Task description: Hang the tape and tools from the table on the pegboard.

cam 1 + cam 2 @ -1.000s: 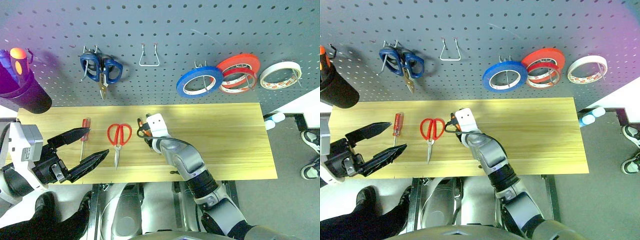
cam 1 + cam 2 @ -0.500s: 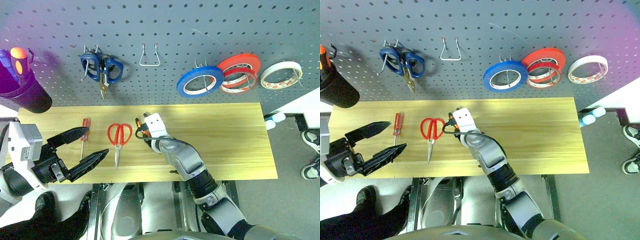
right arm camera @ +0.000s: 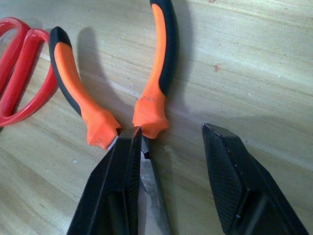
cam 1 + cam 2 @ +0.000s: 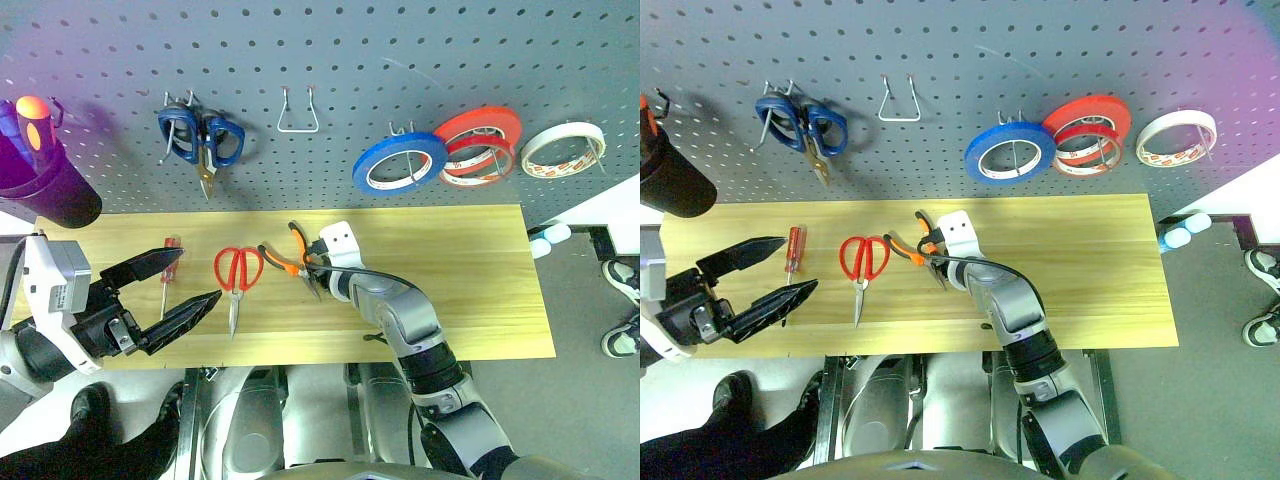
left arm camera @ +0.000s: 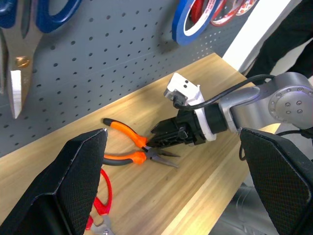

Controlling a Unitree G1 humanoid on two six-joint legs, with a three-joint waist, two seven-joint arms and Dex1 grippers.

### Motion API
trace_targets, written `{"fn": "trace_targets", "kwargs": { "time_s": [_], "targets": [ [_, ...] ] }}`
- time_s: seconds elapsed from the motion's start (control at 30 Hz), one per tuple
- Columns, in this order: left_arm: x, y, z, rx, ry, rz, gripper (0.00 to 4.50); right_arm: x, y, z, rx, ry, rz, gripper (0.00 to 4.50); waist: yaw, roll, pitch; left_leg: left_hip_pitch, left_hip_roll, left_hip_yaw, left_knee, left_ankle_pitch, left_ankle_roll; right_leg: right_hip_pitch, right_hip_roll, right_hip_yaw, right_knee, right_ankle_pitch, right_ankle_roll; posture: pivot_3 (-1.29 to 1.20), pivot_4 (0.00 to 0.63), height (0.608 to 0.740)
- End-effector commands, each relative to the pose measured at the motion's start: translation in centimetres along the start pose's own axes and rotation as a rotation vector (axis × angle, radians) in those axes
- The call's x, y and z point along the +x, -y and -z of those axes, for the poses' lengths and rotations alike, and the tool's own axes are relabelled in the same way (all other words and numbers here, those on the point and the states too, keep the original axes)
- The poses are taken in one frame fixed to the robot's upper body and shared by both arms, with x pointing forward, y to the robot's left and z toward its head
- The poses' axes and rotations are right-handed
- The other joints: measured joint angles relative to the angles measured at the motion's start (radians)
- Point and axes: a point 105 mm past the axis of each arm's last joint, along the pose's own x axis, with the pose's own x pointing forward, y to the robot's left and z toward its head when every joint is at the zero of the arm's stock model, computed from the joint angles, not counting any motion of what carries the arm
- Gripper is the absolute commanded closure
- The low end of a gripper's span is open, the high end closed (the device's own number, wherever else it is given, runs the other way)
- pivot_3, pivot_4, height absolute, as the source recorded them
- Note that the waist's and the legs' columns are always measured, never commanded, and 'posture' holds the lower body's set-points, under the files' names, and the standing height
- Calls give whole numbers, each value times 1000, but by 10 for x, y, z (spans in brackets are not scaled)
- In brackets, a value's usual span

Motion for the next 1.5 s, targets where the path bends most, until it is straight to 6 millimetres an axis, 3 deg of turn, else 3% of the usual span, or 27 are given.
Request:
{"fn": "trace_targets", "kwargs": {
  "time_s": [0.03,0.4,0.47,0.57,0.7,0.9,0.97,1.27,1.4,1.5],
  "targets": [
    [2,2,-2,15,1,20,0,-3,-17,-13,37,56,-36,2497,-1,0,0,0,0,0,0,0,0,0,0,0,0,0,0,173,449,733],
    [4,0,-6,21,13,17,0,-2,-13,-10,-91,56,-31,2497,1,0,0,-2,0,0,-1,0,0,0,-1,-1,-4,2,-2,178,440,733],
    [4,0,-6,17,11,16,0,-2,-12,-15,25,64,-33,2497,1,0,0,-2,0,0,-1,0,0,0,-1,-2,-4,2,-2,176,443,733],
    [5,0,-7,23,11,18,0,-3,-11,-26,59,101,-46,2497,0,0,0,-2,0,0,-1,0,0,0,0,-2,-4,2,-2,177,443,733],
    [6,0,-8,20,11,22,0,-8,-30,-42,136,179,-178,2497,1,0,0,-2,0,-1,-1,0,0,0,0,-2,-4,2,-2,177,443,733],
    [5,-1,-7,14,9,17,0,-10,-36,-46,131,185,-205,472,2,0,0,-3,0,-1,-1,0,0,0,-1,-3,-4,2,-2,179,447,733],
    [6,-1,-7,16,8,17,0,-10,-42,-43,53,176,-218,31,1,0,0,-3,0,-1,-1,0,0,0,-1,-3,-4,2,-2,179,449,733],
    [7,-1,-6,13,7,18,0,-16,-66,-36,-255,194,-284,31,2,0,0,-3,0,-1,-1,0,0,0,-1,-3,-4,2,-2,179,452,733],
    [8,0,-7,14,10,19,0,-12,-61,-31,-281,171,-230,31,2,0,0,-3,0,-1,-1,0,0,0,-1,-3,-4,2,-2,182,450,733],
    [7,0,-6,13,7,19,0,-9,-57,-32,-401,183,-174,31,2,0,0,-3,0,-1,-1,1,-1,0,-1,-3,-4,2,-2,181,450,733]
  ]
}}
